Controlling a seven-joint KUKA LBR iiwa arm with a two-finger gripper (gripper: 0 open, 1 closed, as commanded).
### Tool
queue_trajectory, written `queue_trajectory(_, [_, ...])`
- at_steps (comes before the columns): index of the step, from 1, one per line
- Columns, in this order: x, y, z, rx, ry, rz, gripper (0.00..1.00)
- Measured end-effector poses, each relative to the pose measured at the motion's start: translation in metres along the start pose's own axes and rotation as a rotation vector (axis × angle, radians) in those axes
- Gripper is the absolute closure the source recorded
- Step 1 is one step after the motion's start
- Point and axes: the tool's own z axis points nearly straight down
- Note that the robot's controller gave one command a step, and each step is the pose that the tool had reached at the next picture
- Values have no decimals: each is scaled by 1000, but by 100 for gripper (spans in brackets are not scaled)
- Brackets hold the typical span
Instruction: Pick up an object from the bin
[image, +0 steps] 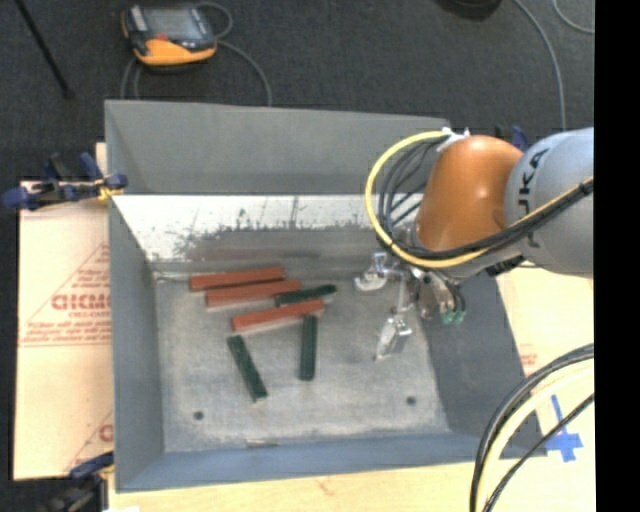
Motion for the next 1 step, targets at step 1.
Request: queue_trajectory(1, [-1,-9,12,2,3,15,0])
